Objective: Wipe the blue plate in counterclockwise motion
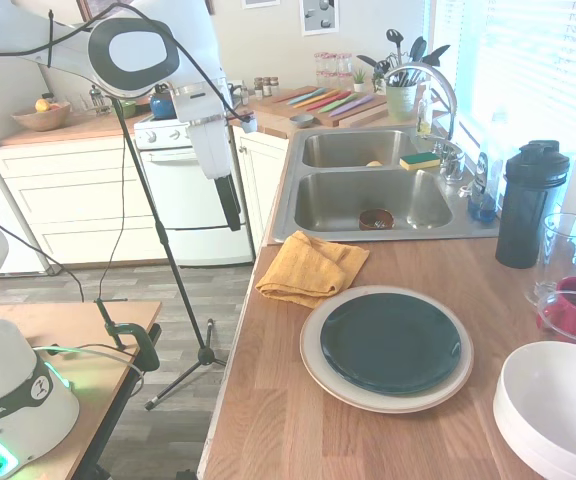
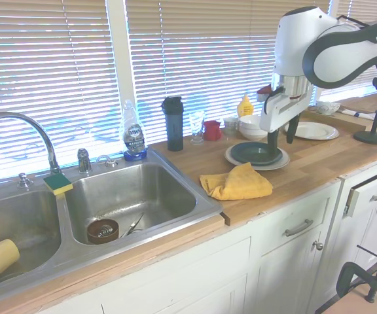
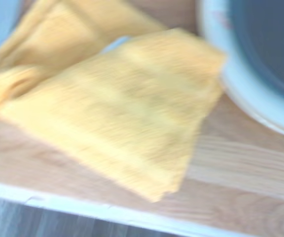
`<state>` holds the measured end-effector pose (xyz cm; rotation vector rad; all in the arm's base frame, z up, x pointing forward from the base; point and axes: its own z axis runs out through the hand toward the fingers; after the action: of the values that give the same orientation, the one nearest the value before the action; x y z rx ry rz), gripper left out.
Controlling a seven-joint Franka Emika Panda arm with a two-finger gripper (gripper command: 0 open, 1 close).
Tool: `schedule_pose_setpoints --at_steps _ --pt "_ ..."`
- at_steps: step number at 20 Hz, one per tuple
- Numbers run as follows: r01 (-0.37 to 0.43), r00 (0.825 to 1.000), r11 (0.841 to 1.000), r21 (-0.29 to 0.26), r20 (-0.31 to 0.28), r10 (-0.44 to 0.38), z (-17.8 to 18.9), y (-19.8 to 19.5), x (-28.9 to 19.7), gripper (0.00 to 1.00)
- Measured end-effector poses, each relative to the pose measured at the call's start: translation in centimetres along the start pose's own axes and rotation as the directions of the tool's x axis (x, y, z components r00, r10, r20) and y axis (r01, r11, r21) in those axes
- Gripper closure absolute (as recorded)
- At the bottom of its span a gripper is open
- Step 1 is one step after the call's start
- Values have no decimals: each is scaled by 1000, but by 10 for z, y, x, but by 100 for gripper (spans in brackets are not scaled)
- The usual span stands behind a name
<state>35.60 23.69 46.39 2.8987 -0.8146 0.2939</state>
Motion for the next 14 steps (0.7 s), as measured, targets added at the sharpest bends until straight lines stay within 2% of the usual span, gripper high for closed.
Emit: schedule_pose_setpoints --at_steps 4,8,14 --pt "79 996 996 -40 -33 -80 10 -21 -20 0" --pt "146 986 986 -85 -67 -152 32 -40 -32 0" --pt "244 957 955 -166 -116 -265 67 -61 -48 0"
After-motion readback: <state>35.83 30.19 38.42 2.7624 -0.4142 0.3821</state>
